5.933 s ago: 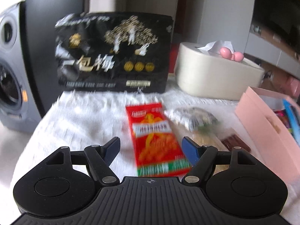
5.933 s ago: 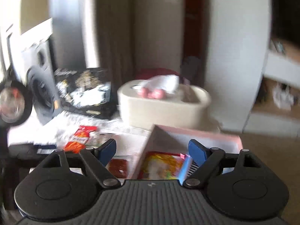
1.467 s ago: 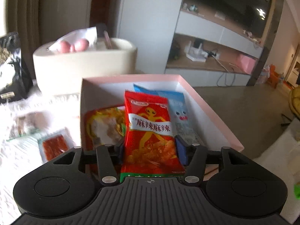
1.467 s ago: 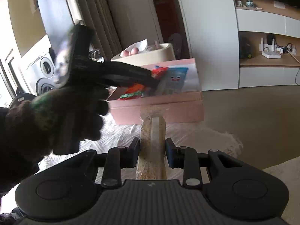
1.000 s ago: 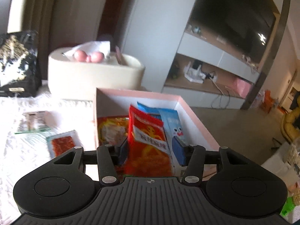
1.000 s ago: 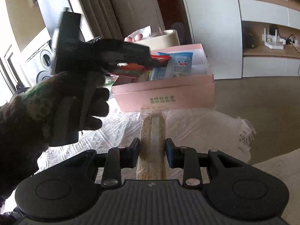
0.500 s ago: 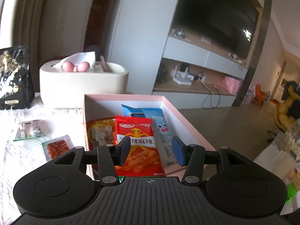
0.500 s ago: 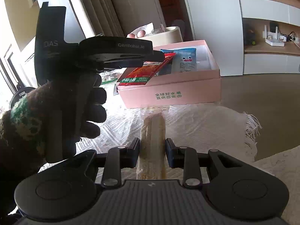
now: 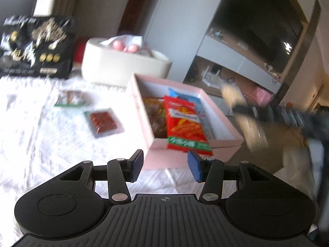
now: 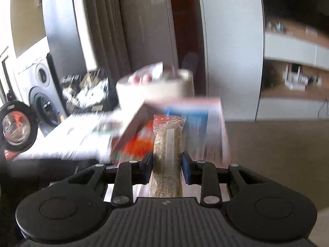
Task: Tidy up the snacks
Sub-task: 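Lower the bread stick into the pink box and open the right tool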
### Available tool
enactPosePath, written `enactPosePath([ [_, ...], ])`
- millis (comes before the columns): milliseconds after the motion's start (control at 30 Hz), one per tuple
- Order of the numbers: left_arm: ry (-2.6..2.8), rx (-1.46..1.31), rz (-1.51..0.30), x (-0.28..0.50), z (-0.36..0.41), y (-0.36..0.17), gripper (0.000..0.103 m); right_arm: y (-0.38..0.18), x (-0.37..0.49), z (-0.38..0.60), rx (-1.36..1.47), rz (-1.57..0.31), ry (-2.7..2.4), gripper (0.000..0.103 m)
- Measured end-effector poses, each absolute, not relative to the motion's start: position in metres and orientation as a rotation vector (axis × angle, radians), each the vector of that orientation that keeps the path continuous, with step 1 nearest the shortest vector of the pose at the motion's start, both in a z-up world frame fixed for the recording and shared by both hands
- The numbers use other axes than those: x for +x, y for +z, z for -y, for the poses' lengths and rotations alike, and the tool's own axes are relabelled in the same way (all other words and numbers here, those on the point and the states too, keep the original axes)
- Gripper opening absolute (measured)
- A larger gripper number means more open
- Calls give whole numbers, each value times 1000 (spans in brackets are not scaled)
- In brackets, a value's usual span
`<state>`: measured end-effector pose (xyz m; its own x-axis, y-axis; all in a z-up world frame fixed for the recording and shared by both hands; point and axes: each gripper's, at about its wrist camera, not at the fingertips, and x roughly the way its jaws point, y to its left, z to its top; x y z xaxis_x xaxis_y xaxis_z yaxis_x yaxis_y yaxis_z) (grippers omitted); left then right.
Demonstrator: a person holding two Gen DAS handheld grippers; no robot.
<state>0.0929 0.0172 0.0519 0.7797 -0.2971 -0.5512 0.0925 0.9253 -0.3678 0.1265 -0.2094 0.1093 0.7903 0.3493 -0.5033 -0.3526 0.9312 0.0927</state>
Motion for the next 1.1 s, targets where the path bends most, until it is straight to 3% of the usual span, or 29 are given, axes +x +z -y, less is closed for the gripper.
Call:
enactPosePath([
  [233, -115, -406, -624, 84, -54, 53, 52, 76, 208, 178, -120, -665, 258, 29],
  [367, -71, -460, -636, 86, -73, 46, 52, 50, 219, 185, -41, -744, 260, 29],
  [567, -50, -497, -668, 85, -82, 36, 52, 57, 219, 206, 85, -777, 322, 31],
  [967, 1, -482, -675, 83, -93, 29, 52, 87, 192, 178, 50, -705, 351, 37],
  [1033, 3, -497, -676, 83, -97, 27, 52, 90, 188, 174, 83, -726, 409, 42],
  [1100, 2, -509, -678, 83, -99, 26, 52, 89, 191, 170, 128, -776, 427, 53],
])
